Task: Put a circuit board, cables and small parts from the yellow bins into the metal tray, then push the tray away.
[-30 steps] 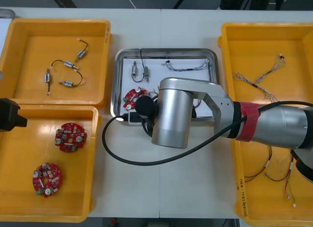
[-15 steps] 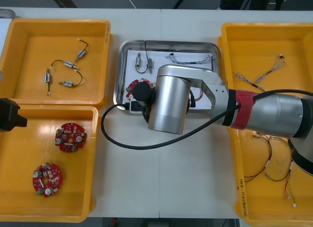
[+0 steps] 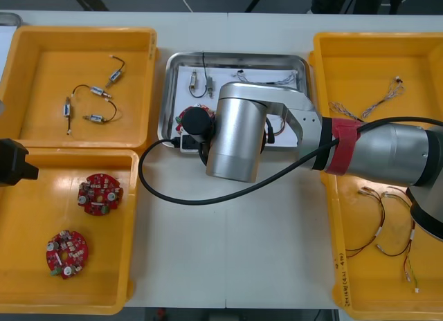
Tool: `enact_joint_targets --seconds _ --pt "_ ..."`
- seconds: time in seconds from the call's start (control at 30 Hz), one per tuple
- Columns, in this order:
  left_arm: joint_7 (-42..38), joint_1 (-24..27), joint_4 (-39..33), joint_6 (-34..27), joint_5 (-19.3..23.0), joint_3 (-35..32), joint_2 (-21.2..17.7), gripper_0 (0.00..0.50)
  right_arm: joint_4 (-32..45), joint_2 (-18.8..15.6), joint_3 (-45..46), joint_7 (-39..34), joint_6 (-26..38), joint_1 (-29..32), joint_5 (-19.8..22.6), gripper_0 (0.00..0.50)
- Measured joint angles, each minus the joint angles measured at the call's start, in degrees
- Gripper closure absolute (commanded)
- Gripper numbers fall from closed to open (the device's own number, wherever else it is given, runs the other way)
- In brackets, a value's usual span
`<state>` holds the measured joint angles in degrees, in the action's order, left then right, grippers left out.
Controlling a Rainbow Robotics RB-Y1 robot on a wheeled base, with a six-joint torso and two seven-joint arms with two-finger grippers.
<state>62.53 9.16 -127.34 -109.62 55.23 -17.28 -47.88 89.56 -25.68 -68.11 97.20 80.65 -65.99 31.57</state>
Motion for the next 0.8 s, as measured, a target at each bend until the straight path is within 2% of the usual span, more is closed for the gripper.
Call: enact_joint_targets --seconds 0.27,0.5,0.8 --pt "0.0 0.0 0.0 0.0 0.0 0.0 0.0 0.0 -2.0 1.1 0.0 0.0 -0.1 -1.2 0.0 0.5" --pt "0.0 0.0 0.0 0.0 0.0 0.0 0.0 0.0 -5.6 2.5 0.0 0.0 -3.2 -2.3 0.1 0.5" --pt "0.0 0.0 0.0 0.0 0.0 0.0 0.0 0.0 -7.7 2.6 0.0 0.0 -5.5 -3.0 0.1 0.5"
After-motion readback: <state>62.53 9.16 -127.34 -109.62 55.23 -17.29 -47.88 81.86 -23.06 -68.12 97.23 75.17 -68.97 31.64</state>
